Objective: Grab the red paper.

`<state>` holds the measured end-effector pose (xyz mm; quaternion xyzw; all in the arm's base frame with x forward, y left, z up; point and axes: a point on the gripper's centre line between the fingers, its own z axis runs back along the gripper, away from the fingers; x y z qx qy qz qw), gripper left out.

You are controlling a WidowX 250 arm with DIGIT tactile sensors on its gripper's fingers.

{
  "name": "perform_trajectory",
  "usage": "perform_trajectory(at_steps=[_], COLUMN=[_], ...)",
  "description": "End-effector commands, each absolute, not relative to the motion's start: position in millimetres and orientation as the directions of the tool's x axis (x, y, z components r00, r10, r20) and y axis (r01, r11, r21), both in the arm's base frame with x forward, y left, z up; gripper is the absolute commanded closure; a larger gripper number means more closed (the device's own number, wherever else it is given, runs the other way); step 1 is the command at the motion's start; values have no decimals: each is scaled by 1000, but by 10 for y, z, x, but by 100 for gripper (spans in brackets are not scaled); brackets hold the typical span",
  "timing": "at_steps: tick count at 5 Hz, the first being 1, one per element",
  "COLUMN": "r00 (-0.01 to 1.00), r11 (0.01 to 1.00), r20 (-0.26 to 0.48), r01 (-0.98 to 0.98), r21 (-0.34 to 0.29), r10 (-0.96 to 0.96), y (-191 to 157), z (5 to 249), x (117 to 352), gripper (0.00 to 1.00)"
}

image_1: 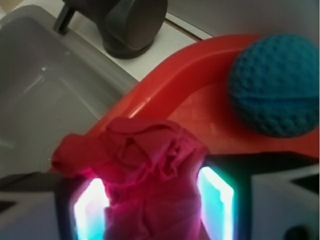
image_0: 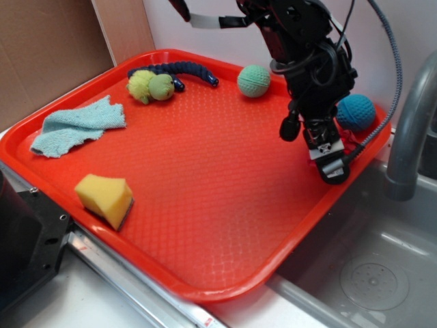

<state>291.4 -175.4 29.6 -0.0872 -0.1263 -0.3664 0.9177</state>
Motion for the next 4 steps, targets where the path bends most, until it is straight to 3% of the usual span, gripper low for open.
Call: perform_trajectory(at_steps=[1, 2, 3, 4], r00=[799, 920, 989, 988], r11=[827, 929, 992, 993], r20=[259, 152, 79, 97], r01=[562, 369, 128, -121], r21=[1, -29, -13, -14], r10=[-543, -361, -126, 122], y=[-1340, -996, -765, -535], z=[1074, 1500, 1965, 2352], x=[2582, 2314, 1993, 1725], gripper=[100, 100, 100, 100])
